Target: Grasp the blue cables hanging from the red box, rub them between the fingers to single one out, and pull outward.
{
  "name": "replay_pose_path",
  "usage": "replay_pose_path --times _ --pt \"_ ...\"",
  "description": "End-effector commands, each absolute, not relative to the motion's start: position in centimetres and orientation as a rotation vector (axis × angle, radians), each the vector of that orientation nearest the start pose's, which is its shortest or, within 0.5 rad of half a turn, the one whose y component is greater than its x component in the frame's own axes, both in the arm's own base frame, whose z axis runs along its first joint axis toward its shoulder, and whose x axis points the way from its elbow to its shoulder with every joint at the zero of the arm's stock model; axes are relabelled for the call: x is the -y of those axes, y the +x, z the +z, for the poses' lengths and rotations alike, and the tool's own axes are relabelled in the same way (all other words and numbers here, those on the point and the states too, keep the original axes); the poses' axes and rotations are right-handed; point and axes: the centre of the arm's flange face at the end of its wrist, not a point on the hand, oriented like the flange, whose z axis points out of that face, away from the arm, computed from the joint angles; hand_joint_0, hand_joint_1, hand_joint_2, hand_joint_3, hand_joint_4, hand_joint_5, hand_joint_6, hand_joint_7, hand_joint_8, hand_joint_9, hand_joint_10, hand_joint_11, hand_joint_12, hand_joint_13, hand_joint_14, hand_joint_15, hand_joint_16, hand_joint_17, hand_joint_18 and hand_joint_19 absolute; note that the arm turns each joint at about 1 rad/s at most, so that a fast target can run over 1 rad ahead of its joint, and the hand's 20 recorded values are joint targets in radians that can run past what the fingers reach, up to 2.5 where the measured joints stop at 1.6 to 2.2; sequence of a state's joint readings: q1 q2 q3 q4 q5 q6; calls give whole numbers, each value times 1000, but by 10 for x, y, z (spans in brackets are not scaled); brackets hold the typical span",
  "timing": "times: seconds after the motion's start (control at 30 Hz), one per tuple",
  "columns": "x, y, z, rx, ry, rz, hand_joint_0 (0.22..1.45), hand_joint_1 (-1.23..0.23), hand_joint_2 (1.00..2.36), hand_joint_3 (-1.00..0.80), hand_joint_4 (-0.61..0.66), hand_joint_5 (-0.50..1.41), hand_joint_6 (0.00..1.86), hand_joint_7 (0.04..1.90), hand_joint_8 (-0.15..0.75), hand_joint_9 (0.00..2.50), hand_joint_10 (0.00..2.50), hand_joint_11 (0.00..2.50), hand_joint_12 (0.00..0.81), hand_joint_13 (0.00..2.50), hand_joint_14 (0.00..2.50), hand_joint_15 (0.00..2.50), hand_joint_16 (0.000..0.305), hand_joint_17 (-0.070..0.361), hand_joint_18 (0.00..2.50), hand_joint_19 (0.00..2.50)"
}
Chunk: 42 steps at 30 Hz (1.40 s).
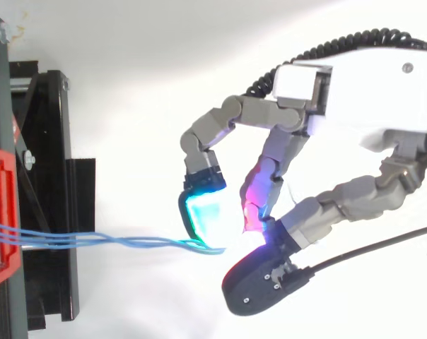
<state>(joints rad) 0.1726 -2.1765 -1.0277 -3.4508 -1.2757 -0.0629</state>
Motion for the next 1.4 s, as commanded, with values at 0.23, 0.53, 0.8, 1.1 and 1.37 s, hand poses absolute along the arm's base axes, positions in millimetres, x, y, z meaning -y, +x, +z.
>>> replay_pose_path --times 0.23,0.53,0.8,1.1,1.37 --pt "32 708 330 -1407 1377 875 604 -543 1007 -416 -17 -115 876 1232 231 1406 25 678 299 1106 31 696 44 99 830 723" --pt "30 709 330 -1398 1371 883 604 -506 1007 -417 26 -106 851 1228 276 1486 23 586 313 1139 27 559 44 99 862 671" --pt "25 708 323 -1409 1368 886 605 -494 1006 -422 31 -89 817 1218 322 1588 21 462 337 1231 21 391 44 98 921 601" --pt "21 709 293 -1353 1335 938 590 -455 1004 -441 23 -94 795 1272 313 1708 28 702 358 1526 31 713 46 104 983 650" --pt "20 711 294 -1340 1328 946 589 -463 1005 -442 30 -108 809 1255 302 1736 30 870 347 1633 38 944 47 105 982 670"
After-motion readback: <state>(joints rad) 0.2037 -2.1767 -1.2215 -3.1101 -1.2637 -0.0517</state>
